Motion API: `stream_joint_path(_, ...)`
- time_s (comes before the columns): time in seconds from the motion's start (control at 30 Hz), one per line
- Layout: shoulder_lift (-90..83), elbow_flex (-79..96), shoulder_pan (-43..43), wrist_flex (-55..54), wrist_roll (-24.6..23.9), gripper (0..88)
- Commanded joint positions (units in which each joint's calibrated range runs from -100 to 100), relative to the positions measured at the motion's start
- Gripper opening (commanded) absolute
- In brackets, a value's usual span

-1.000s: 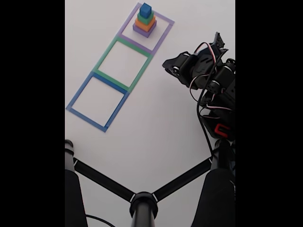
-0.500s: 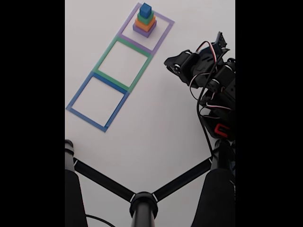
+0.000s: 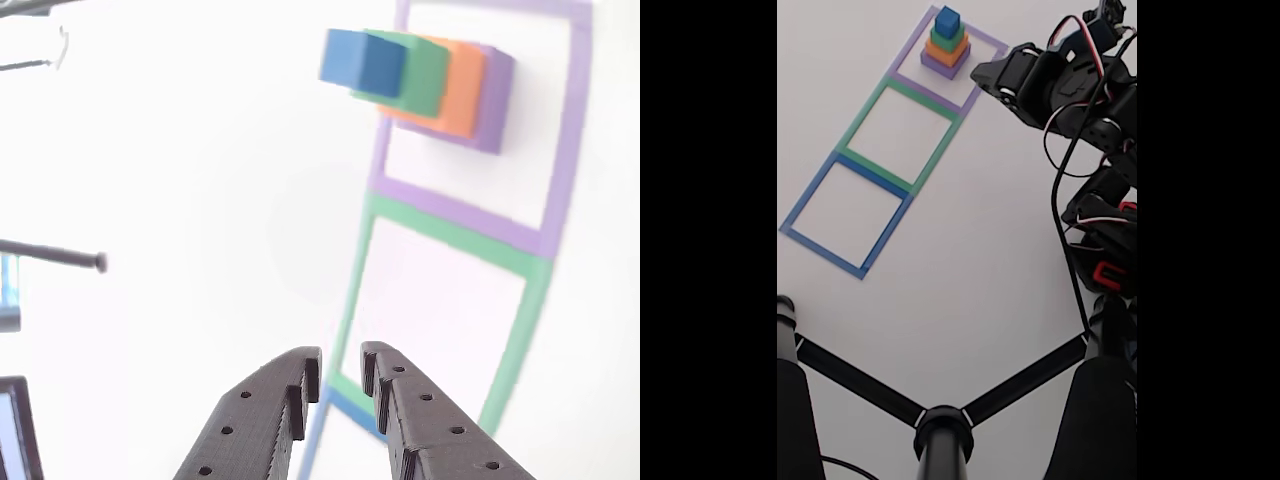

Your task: Tower of hanoi

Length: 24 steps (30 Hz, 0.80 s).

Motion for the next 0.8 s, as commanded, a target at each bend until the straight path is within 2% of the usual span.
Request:
stream_joint_path(0.0,2.5,-9.9,1.4,0.6,24.0,0.8)
stream_joint_path(0.07,2.5,-12.2,2.1,0.3,33.8,0.8)
stream_joint_path(0.1,2.5,-13.2,2.3,0.3,42.4,0.8)
stream_joint_path(0.17,2.5,-14.2,2.0,-0.3,64.5,0.8)
stream_joint_path(0.2,2.7,-14.4,2.5,-1.3,70.5,0.8)
stream_joint_path(0.43,6.0,-14.1,7.2,-5.6,98.7,0.8)
stream_joint_path(0.57,4.8,-8.1,8.6,-11.2,127.0,0.8)
stream_joint_path(0.7,4.3,-2.0,9.2,-17.0,137.6,0.8)
stream_joint_path(0.77,4.2,1.4,9.6,-22.2,146.4,0.8)
